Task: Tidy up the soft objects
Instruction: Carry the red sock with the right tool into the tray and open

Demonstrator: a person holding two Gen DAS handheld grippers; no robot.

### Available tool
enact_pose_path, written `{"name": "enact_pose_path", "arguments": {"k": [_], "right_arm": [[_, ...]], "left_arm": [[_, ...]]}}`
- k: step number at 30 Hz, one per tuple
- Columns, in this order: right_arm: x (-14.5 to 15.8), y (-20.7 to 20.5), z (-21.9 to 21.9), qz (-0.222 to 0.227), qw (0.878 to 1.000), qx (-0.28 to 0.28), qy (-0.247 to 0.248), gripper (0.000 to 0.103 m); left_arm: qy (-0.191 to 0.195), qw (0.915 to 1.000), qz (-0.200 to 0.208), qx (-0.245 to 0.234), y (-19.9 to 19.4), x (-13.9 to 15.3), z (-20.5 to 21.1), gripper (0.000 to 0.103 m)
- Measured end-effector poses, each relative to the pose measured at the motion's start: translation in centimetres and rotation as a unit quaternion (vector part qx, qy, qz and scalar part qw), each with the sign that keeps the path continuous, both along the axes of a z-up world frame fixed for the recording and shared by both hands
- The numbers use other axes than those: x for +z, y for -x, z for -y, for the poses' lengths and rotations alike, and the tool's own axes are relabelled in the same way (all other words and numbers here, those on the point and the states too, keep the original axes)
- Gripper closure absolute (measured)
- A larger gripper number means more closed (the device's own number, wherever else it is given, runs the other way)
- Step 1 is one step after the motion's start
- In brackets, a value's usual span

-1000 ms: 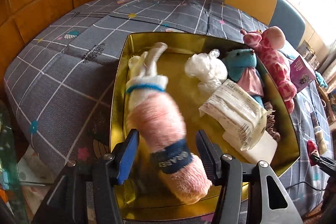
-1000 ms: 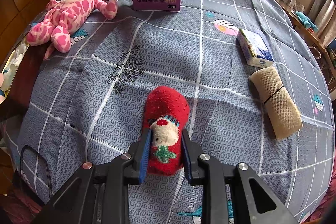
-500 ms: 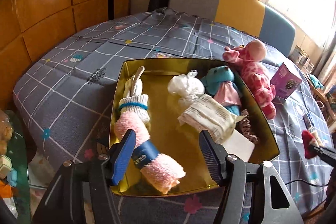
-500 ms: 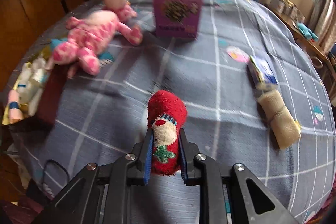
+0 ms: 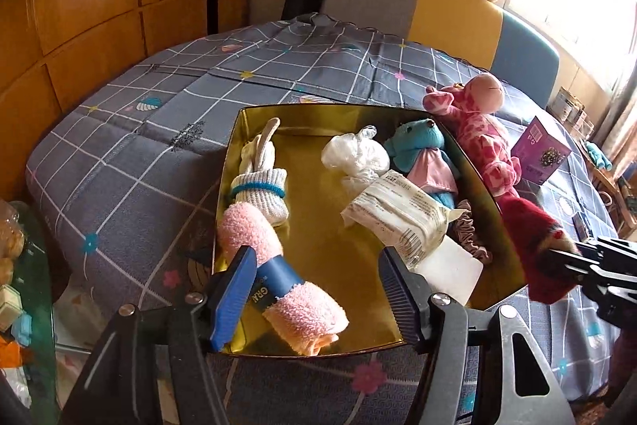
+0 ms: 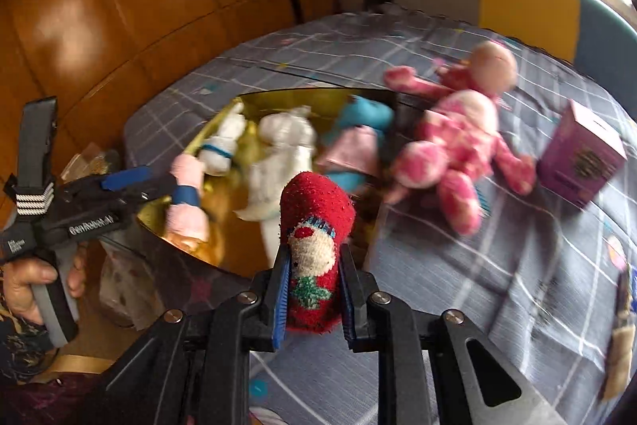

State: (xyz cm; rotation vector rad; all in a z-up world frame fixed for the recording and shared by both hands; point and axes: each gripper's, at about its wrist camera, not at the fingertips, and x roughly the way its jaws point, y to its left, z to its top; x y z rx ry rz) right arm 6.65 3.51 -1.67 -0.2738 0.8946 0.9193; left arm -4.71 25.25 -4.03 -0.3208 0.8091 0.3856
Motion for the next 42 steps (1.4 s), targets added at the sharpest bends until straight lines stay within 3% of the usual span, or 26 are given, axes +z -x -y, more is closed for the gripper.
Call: {"name": "enact_pose_path", "arguments": {"k": [9,17,25,33,42], "right_arm": [[-1.0,1.2,-7.8,-0.016,0.998,0.063,-0.005,0.083],[-5.0,0.8,-12.2,-0.059,0.995,0.073,0.027,0.078],[-5.2,0.9,-12.1,-0.092,0.993,0.072,0.017,0.063],[-5.0,1.1,-10.6,-0.102,0.993,0.053,0.009,0.063],[-3.2,1.1,-7.9,-0.073,0.997,0.018,-0.009,0.063]], "left_arm": [[0.011,0.9996,0.005,0.024,0.8,-0.5,-1.7,0.038],[0.02,0.9988,0.005,0.043,1.2,-0.8,-3.1,0.037],[0.02,0.999,0.005,0.04,1.2,-0.9,-2.9,0.035],[0.015,0.9994,0.007,0.029,1.0,-0.5,-1.9,0.035],[0.011,0.9997,0.008,0.019,0.8,-0.1,-0.9,0.034]]}}
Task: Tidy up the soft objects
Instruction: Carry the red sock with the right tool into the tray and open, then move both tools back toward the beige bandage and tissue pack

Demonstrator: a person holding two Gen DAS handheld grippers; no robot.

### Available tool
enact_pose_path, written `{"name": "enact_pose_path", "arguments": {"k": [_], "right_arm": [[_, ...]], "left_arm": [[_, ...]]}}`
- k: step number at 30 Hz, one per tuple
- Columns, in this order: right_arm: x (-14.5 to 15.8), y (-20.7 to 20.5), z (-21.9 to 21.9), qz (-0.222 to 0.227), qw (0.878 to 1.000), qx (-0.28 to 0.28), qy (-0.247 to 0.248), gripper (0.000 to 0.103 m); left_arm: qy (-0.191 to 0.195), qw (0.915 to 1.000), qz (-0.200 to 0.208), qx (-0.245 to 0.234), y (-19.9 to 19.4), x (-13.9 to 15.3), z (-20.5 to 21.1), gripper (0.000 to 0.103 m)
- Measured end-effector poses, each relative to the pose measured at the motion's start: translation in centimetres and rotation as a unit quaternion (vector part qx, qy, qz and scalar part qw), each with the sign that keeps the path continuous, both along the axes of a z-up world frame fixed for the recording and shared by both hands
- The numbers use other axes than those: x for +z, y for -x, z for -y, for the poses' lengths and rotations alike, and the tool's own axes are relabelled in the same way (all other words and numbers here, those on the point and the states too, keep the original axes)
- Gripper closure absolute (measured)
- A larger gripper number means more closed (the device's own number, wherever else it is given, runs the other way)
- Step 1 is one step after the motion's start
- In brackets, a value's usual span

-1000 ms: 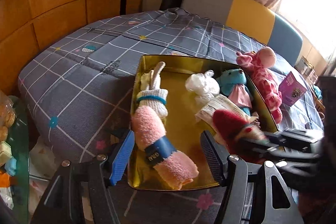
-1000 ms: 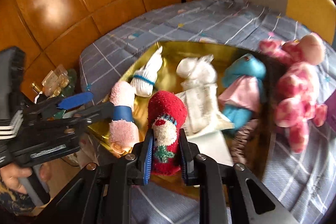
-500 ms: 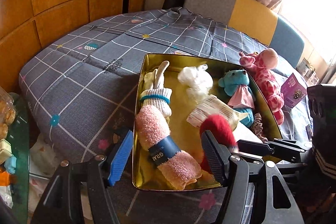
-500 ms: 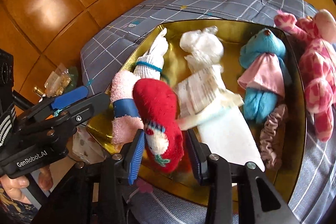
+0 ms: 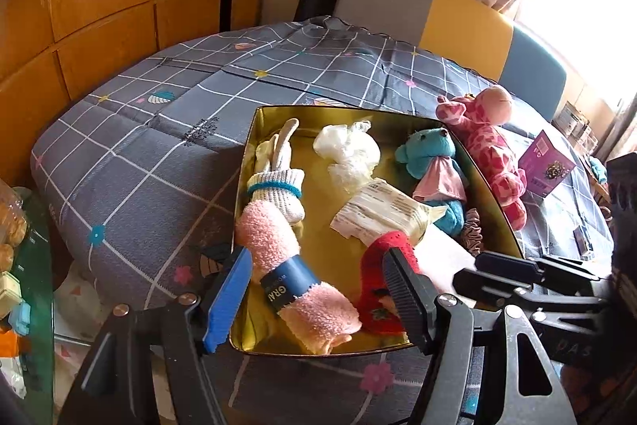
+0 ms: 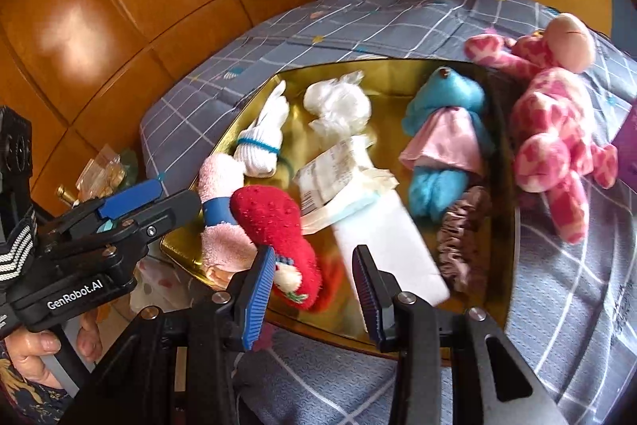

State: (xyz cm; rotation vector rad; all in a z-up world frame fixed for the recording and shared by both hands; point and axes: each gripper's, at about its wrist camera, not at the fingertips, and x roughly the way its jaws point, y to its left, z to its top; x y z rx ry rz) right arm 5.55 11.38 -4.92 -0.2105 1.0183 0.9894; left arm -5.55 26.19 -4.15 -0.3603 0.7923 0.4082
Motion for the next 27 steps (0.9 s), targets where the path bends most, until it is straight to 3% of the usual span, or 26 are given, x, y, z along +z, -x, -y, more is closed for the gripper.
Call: {"name": "enact_pose_path", "arguments": {"k": [16,27], "right_arm": [[1.2,-2.1,5.6,0.011,0.997,-0.072,-0.017,0.063],[1.4,-5.8,15.6,0.015,0.984,-0.179,-0.001,0.063]], "left_arm": [[-0.017,0.9988,-0.009,-0.046,-1.6,0.5,3.2,0.034],[-0.039,0.9904,-0.016,-0.132,-5.3,1.2,8.8,0.034]]}}
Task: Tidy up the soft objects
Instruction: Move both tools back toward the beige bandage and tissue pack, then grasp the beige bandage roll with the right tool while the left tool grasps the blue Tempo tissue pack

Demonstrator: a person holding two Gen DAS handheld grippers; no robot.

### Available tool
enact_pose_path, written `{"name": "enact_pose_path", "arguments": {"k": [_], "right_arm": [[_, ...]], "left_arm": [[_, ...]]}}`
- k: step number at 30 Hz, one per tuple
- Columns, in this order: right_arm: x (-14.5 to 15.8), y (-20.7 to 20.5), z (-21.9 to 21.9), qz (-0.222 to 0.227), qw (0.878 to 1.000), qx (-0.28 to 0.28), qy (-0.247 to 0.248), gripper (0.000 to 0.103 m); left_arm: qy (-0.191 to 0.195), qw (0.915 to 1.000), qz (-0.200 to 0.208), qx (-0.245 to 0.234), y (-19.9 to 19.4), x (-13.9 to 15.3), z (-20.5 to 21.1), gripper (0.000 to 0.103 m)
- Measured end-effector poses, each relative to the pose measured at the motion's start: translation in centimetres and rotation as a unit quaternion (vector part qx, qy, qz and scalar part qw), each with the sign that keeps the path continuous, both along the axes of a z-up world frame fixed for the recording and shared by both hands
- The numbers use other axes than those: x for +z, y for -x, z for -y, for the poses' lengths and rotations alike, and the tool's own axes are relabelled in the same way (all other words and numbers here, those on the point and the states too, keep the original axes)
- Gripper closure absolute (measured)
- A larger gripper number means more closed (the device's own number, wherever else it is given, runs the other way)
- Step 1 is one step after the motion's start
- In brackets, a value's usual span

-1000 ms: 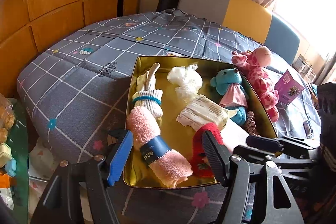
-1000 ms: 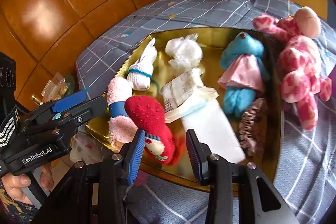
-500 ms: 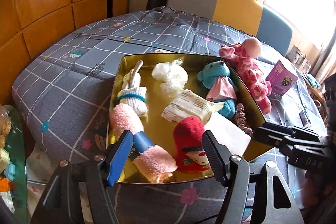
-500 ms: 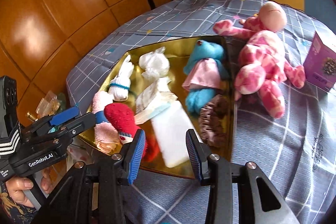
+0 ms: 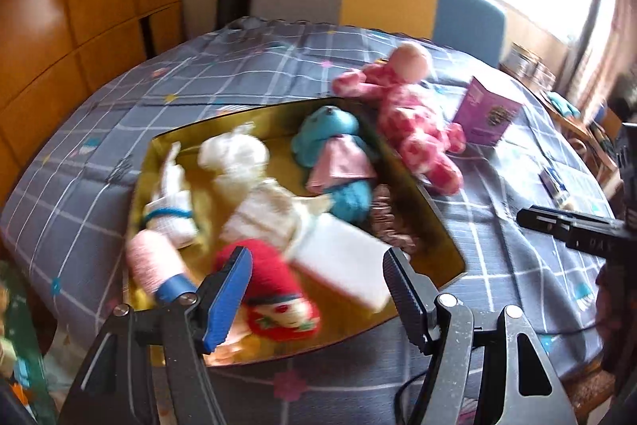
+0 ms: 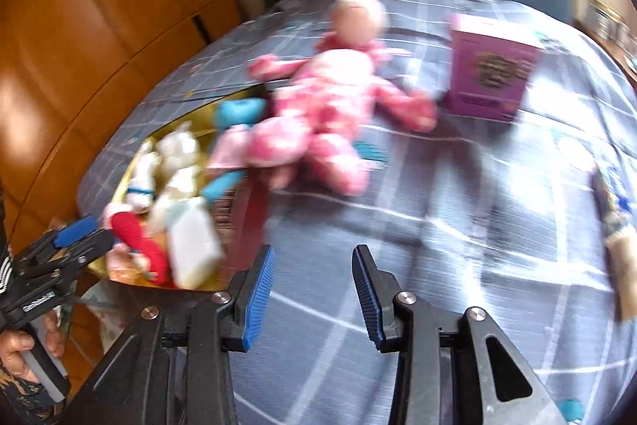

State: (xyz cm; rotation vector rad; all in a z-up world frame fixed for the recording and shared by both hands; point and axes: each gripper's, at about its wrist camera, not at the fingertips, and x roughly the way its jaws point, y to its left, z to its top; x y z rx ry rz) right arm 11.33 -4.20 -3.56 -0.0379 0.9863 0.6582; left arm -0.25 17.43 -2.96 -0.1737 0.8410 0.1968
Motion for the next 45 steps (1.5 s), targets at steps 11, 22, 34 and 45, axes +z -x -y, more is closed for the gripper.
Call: {"name": "enact_pose_path", "arguments": {"k": [11,22,34,45], "right_arm": [[0.3,-4.5,15.6,-0.013,0.987,-0.157,0.03,0.062],[-0.9,-9.1,27.1,-0.033,0.965,-0.233,0.119,0.059],[-5.3,-12.9,25.5,-0.055,0.96,-0.161,0.224,0.056],[-5.1,-11.2,25.0,-0.03,0.968,-0.136,0.208,0.092]], "left_arm": [[-0.01,0.9945,-0.005,-0.104,-4.1,0.5,7.1,0.033],[-0.006,0.9864,-0.023,-0.163,-7.3,0.0,12.2,0.032],[-0.003,0.9771,-0.041,-0.209,-10.1,-0.2,16.8,0.028],[0.015,0.967,-0.056,-0.248,-13.8,-0.2,22.0,0.028]]}}
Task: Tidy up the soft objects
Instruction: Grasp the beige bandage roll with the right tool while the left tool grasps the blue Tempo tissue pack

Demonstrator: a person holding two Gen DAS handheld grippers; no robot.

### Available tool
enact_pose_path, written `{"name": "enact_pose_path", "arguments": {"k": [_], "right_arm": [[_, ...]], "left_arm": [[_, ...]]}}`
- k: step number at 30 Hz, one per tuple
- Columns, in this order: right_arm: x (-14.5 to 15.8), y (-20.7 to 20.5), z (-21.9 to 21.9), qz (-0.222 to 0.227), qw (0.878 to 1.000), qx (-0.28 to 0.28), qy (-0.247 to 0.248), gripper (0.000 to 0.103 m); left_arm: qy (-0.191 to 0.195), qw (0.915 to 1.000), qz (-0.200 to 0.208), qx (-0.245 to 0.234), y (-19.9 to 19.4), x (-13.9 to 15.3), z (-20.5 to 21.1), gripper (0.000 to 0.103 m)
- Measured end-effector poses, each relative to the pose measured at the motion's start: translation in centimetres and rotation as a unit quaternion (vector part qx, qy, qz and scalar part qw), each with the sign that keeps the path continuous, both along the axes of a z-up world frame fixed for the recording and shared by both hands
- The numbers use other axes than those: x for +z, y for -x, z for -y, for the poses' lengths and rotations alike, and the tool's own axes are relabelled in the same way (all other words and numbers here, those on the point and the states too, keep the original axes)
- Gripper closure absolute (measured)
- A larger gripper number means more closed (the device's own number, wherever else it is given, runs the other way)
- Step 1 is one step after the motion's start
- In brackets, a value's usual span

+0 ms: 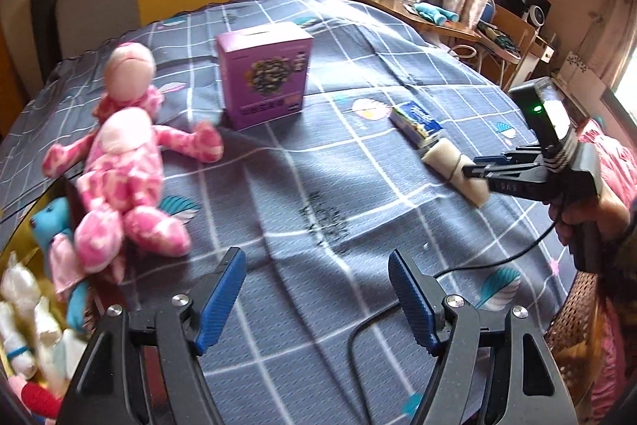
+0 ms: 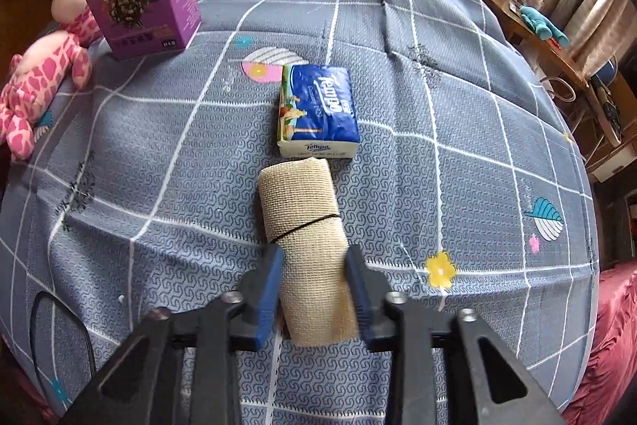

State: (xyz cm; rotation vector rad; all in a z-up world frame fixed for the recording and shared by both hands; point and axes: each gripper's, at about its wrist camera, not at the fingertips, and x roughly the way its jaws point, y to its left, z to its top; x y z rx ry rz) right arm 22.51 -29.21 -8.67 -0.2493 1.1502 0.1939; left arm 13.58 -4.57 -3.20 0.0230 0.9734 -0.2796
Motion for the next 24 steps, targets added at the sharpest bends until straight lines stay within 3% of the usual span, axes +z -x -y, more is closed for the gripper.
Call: {"name": "enact_pose_path", "arguments": {"k": [1,5,6,8,13,21,24], "right_arm": [[0.5,0.2,0.2,0.008,1.0,-0.006,-0.003,0.098],[2.0,0.5,2.1,0.019,0.998,-0.034,-0.046,0.096],[1.9,0.7,2.3,0.017,0.998,-0.031,-0.053,0.092],[1.7,1.0,2.6,0.008,0.997,-0.03,-0.072,0.067],[1.7,0.5,2.1,0.009,0.998,-0.012,-0.066,0.056],[0.0,-0.8,-0.8,-0.008,0.999,0.05,-0.007,0.056],[-1.2,-0.9,-1.2,-0.03,0.997,0.065,0.015,0.064]], "left_arm": [[0.002,1.0,-0.002,-0.002,-0.4,0.0,0.4,0.028],[0.007,0.9998,-0.016,-0.014,-1.7,-0.4,2.3,0.028],[0.009,0.9996,-0.019,-0.018,-1.9,-0.4,2.7,0.028],[0.005,0.9995,-0.02,-0.023,-2.2,-0.6,3.4,0.028],[0.003,0.9992,-0.029,-0.027,-2.7,-1.2,4.4,0.028],[0.0,0.9988,-0.038,-0.03,-4.3,-1.9,5.4,0.028],[0.005,0.9986,-0.04,-0.034,-5.2,-2.0,6.0,0.028]]}}
